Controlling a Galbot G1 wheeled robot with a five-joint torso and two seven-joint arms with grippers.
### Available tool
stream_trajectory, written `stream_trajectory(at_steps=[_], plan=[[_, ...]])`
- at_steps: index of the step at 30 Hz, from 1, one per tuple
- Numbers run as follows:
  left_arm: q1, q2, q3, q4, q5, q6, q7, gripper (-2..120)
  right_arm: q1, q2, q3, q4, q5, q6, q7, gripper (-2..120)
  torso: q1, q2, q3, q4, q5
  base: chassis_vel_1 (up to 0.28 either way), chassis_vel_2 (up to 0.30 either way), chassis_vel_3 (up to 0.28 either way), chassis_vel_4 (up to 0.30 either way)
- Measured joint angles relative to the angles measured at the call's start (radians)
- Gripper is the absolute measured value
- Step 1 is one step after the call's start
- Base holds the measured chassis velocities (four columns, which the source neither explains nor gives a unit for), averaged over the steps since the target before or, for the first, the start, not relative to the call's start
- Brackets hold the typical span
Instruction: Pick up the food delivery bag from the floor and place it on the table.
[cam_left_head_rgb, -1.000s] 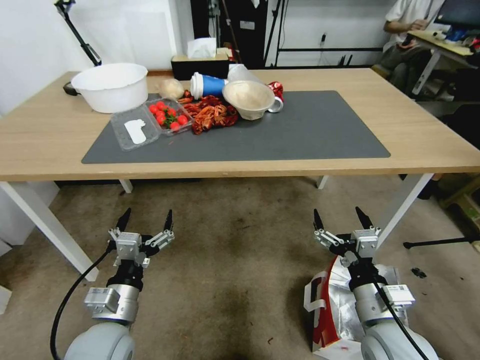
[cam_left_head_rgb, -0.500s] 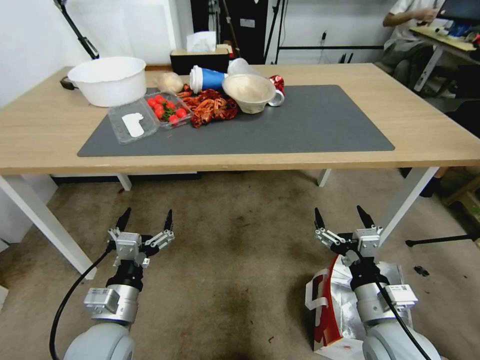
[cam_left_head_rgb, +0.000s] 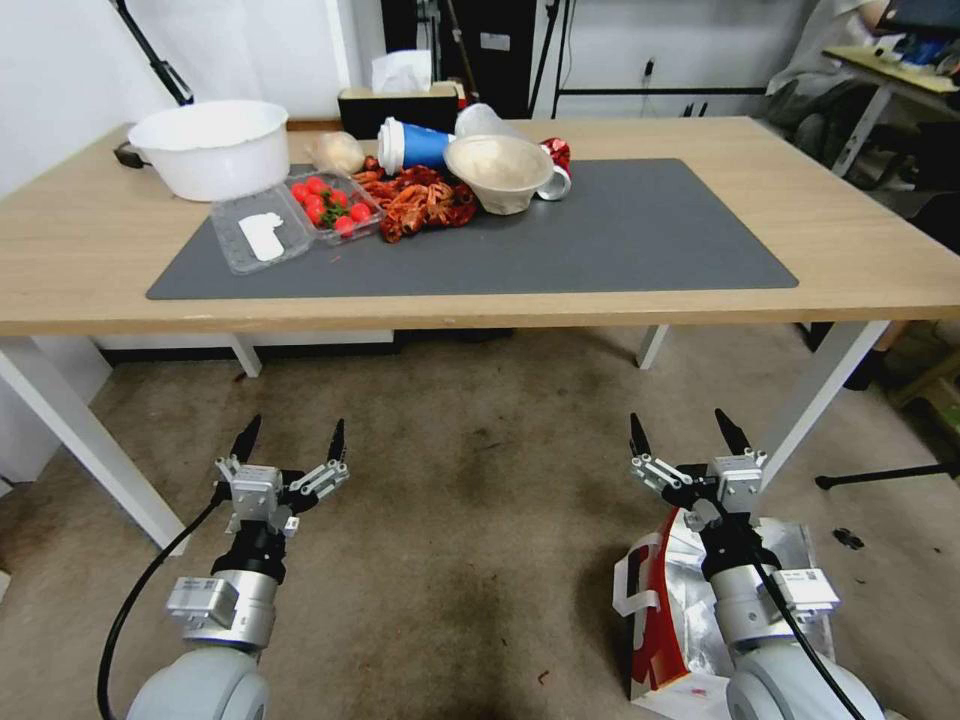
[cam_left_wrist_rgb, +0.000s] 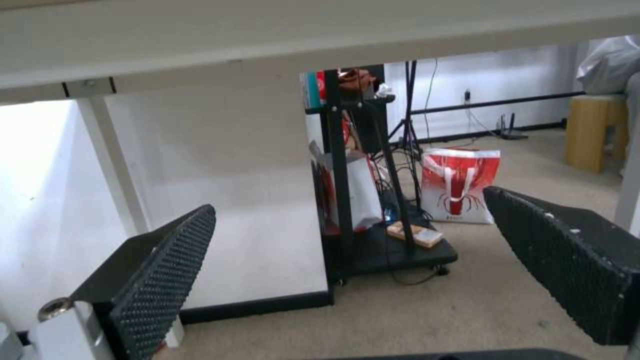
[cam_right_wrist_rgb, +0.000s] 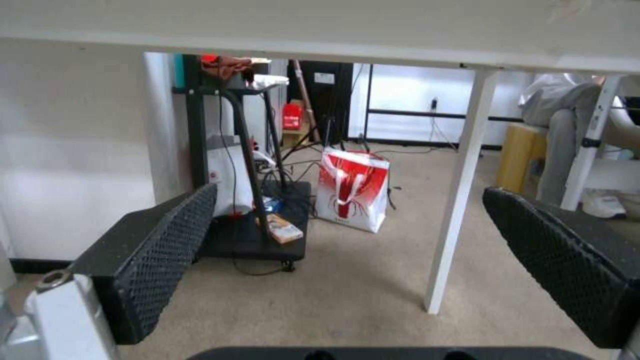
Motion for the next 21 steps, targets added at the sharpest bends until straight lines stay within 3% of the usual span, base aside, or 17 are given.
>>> stream_trajectory(at_steps=[21], plan=[[0.003, -0.009, 0.0, 0.007, 0.011, -0.004, 0.001, 100, 0.003, -0.002, -0.001, -0.006, 0.002, 0.01, -0.002, 100, -0.025, -0.085, -0.06, 0.0, 0.0, 0.0, 0.0, 0.0, 0.0]])
